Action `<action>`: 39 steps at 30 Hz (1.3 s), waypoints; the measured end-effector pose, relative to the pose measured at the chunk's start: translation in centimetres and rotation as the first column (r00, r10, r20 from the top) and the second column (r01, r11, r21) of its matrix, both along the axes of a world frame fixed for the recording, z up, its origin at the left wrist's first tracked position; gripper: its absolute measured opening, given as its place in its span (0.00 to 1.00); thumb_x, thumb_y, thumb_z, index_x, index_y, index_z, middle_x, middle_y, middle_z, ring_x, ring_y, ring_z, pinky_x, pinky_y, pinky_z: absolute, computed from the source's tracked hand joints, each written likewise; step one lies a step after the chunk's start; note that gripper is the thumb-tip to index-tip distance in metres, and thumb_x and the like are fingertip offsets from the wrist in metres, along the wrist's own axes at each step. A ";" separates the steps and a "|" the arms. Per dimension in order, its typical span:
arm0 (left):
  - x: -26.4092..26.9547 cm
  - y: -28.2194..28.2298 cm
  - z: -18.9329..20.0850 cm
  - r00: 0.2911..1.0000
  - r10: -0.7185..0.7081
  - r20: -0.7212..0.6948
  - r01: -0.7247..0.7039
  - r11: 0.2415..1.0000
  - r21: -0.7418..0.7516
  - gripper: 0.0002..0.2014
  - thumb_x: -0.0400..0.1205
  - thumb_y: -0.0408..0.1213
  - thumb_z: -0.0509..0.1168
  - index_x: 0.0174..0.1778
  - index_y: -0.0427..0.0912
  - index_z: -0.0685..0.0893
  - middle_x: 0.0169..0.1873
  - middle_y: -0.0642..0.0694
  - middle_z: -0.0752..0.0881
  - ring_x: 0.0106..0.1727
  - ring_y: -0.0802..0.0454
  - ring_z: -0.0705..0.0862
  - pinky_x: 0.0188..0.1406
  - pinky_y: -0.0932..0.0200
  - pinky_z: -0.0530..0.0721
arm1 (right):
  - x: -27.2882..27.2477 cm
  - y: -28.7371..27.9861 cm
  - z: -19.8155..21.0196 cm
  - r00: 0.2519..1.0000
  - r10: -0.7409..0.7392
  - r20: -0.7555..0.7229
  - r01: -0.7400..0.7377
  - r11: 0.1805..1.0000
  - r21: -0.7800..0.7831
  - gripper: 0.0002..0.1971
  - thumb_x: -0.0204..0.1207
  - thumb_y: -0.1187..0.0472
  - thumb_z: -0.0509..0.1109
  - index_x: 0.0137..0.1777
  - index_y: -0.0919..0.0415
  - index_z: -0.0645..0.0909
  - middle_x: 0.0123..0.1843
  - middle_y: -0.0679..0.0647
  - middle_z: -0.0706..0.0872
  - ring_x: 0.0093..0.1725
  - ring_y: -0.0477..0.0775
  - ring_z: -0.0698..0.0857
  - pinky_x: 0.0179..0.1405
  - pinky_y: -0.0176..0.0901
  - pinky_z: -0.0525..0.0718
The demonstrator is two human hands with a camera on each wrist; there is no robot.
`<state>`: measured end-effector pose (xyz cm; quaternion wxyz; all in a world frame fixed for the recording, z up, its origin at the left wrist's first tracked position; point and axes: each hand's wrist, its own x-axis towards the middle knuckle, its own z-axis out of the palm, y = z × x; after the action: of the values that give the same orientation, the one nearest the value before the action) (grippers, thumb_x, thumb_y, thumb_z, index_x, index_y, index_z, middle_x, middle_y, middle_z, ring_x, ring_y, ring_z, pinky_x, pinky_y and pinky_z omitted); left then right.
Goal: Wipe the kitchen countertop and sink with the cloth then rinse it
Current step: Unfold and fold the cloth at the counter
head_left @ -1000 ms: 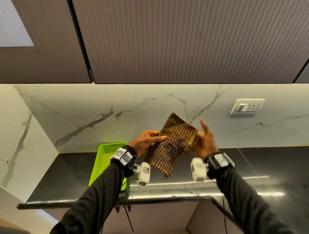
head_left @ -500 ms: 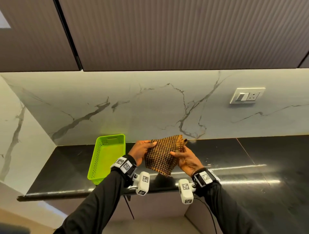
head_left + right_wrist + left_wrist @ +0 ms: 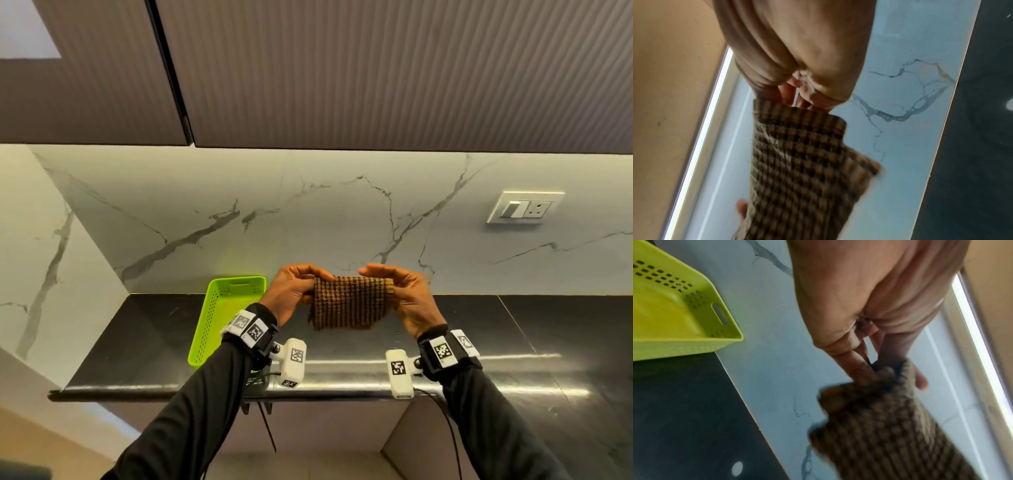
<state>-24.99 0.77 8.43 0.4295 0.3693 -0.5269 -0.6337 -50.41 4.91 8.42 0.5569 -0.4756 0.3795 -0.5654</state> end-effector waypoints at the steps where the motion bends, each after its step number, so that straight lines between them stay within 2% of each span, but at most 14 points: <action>1: 0.0 0.0 -0.3 1.000 0.002 0.004 -0.002 1.000 0.004 0.09 0.84 0.24 0.67 0.52 0.38 0.92 0.52 0.36 0.93 0.48 0.46 0.91 0.45 0.55 0.88 | -0.1 0.1 -0.3 1.000 -0.023 -0.011 0.024 1.000 0.011 0.16 0.75 0.67 0.76 0.62 0.71 0.87 0.60 0.68 0.91 0.59 0.66 0.91 0.58 0.56 0.90; 4: 0.1 -0.3 -1.1 0.999 0.018 -0.039 -0.016 0.998 0.064 0.15 0.85 0.32 0.70 0.67 0.35 0.87 0.58 0.37 0.91 0.51 0.49 0.90 0.51 0.55 0.87 | 0.0 -0.1 -0.8 0.992 -0.079 -0.099 0.079 0.997 -0.004 0.20 0.71 0.53 0.81 0.55 0.70 0.89 0.53 0.66 0.93 0.50 0.62 0.92 0.48 0.54 0.91; 9: -0.1 -0.3 -1.7 0.999 -0.039 -0.002 0.038 0.991 0.126 0.19 0.83 0.48 0.67 0.60 0.38 0.91 0.49 0.39 0.89 0.43 0.51 0.86 0.43 0.55 0.83 | -0.5 -0.1 0.1 0.977 0.001 -0.214 -0.027 0.993 -0.116 0.11 0.75 0.65 0.74 0.55 0.69 0.90 0.52 0.66 0.93 0.50 0.61 0.92 0.49 0.49 0.92; 12: -0.1 -0.4 -1.6 0.993 -0.104 -0.054 0.112 0.978 0.175 0.18 0.85 0.49 0.65 0.59 0.39 0.91 0.48 0.39 0.86 0.44 0.49 0.84 0.45 0.54 0.84 | -1.2 -0.6 1.5 0.962 0.035 -0.271 -0.089 0.978 -0.188 0.11 0.73 0.71 0.76 0.56 0.71 0.90 0.52 0.68 0.93 0.53 0.63 0.93 0.56 0.48 0.92; 14: -0.2 -0.4 -1.8 0.988 -0.123 -0.090 0.141 0.963 0.229 0.17 0.90 0.45 0.60 0.62 0.40 0.90 0.48 0.42 0.89 0.46 0.48 0.86 0.48 0.52 0.85 | -1.1 -1.1 1.8 0.952 -0.029 -0.306 -0.036 0.978 -0.204 0.12 0.71 0.67 0.78 0.54 0.70 0.90 0.50 0.65 0.94 0.52 0.62 0.93 0.58 0.49 0.91; 18: -1.3 0.1 -2.2 0.993 -0.065 -0.100 0.091 0.953 0.288 0.18 0.92 0.45 0.55 0.59 0.45 0.91 0.49 0.44 0.91 0.50 0.49 0.88 0.54 0.48 0.84 | -1.1 -1.1 1.8 0.960 -0.044 -0.277 0.003 0.989 -0.146 0.10 0.74 0.68 0.77 0.54 0.70 0.90 0.50 0.66 0.93 0.52 0.62 0.93 0.54 0.48 0.91; 22: -1.7 -0.2 -2.7 0.990 -0.057 -0.127 0.100 0.928 0.360 0.30 0.91 0.59 0.50 0.69 0.41 0.86 0.56 0.40 0.91 0.58 0.42 0.89 0.56 0.41 0.88 | -0.6 -1.5 0.3 0.935 -0.085 -0.344 0.109 0.993 0.050 0.07 0.83 0.69 0.69 0.51 0.68 0.90 0.46 0.60 0.94 0.43 0.52 0.91 0.44 0.47 0.89; 24: -1.9 -0.3 -3.4 0.997 -0.076 -0.008 0.074 0.943 0.324 0.30 0.90 0.61 0.54 0.69 0.38 0.86 0.58 0.38 0.92 0.58 0.41 0.90 0.54 0.43 0.91 | -0.4 -1.6 -1.2 0.926 -0.057 -0.374 0.136 0.973 0.188 0.10 0.85 0.66 0.67 0.51 0.68 0.90 0.45 0.63 0.93 0.41 0.56 0.90 0.42 0.48 0.87; 26: -2.0 -0.2 -4.5 0.991 -0.067 0.118 0.035 0.967 0.252 0.22 0.90 0.49 0.62 0.67 0.34 0.86 0.58 0.37 0.92 0.56 0.43 0.90 0.53 0.49 0.91 | -0.3 -0.9 -2.6 0.933 -0.011 -0.359 0.127 0.945 0.302 0.12 0.86 0.63 0.65 0.52 0.67 0.91 0.48 0.68 0.93 0.43 0.62 0.89 0.41 0.48 0.85; 29: -2.3 0.4 -7.2 0.978 -0.021 0.205 -0.028 0.972 0.232 0.14 0.91 0.37 0.60 0.59 0.31 0.87 0.49 0.41 0.93 0.51 0.48 0.91 0.52 0.57 0.88 | 0.1 1.0 -4.6 0.965 -0.008 -0.262 0.128 0.887 0.444 0.19 0.87 0.56 0.58 0.53 0.62 0.90 0.52 0.65 0.93 0.49 0.63 0.90 0.52 0.56 0.86; 31: -2.3 1.0 -9.7 0.947 0.016 0.321 -0.083 0.977 0.198 0.13 0.92 0.39 0.59 0.55 0.37 0.87 0.46 0.42 0.91 0.49 0.46 0.89 0.54 0.52 0.87 | 0.7 2.2 -6.5 0.993 -0.056 -0.104 0.104 0.829 0.550 0.21 0.86 0.54 0.53 0.50 0.61 0.87 0.53 0.64 0.92 0.50 0.64 0.87 0.53 0.59 0.83; 34: -2.2 2.4 -14.2 0.811 0.038 0.583 -0.060 0.998 0.020 0.13 0.91 0.42 0.58 0.55 0.38 0.84 0.46 0.40 0.88 0.48 0.39 0.88 0.53 0.41 0.87 | 1.5 3.7 -10.5 0.996 -0.088 -0.003 0.070 0.762 0.644 0.20 0.81 0.44 0.58 0.50 0.56 0.87 0.50 0.60 0.90 0.45 0.60 0.87 0.45 0.51 0.84; 37: -2.1 4.2 -16.6 0.729 0.055 0.683 -0.011 0.998 -0.069 0.12 0.92 0.40 0.58 0.54 0.39 0.84 0.41 0.44 0.88 0.38 0.43 0.87 0.34 0.52 0.82 | 2.2 5.3 -13.9 0.999 -0.049 0.000 0.035 0.710 0.703 0.23 0.81 0.42 0.66 0.58 0.61 0.88 0.54 0.61 0.93 0.50 0.64 0.91 0.52 0.59 0.88; 39: -1.7 4.5 -16.9 0.747 0.068 0.661 -0.014 0.996 -0.086 0.09 0.90 0.43 0.63 0.51 0.45 0.87 0.38 0.51 0.88 0.39 0.46 0.90 0.29 0.68 0.79 | 2.5 6.1 -14.8 0.994 0.002 -0.108 0.071 0.746 0.662 0.18 0.82 0.53 0.73 0.62 0.67 0.87 0.54 0.63 0.93 0.54 0.67 0.92 0.57 0.67 0.88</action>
<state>-26.73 5.23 -8.44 0.2421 0.5650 -0.6604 -0.4313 -47.89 10.98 -6.40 0.6592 -0.2671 0.5923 -0.3786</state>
